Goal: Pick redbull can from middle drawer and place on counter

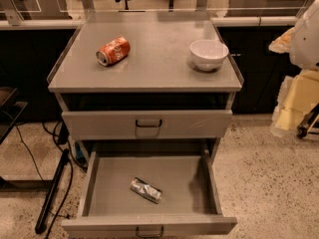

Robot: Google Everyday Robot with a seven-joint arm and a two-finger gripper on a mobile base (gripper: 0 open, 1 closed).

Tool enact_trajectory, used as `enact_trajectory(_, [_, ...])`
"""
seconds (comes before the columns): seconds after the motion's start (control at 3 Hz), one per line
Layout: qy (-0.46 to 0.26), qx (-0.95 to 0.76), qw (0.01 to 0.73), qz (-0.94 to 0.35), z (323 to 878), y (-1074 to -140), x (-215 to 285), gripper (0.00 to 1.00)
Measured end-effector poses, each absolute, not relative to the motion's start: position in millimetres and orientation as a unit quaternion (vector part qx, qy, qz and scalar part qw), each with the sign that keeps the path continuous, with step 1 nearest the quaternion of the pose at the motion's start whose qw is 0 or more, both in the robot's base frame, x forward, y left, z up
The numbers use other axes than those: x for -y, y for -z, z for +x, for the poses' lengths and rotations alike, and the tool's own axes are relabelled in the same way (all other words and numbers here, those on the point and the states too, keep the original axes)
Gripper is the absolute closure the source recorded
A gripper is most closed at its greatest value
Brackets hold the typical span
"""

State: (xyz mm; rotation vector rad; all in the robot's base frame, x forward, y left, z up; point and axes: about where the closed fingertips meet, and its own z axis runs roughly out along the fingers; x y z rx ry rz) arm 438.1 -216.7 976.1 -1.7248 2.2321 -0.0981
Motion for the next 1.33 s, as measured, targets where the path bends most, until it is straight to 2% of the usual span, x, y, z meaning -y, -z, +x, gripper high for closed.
enact_trajectory(0.33, [0.034,-0.781,0.159,-0.603,438,-976,217,0.00])
enact_trajectory(0.67, [0.026,-0.764,0.159,-0.625,451,-947,175,0.00])
enact_trajectory(1.0, [0.026,-0.764,0.159,-0.625,451,-947,174,0.00])
enact_trajectory(1.33, [0.005,-0.752,0.155,-0.641,448,-916,153,0.00])
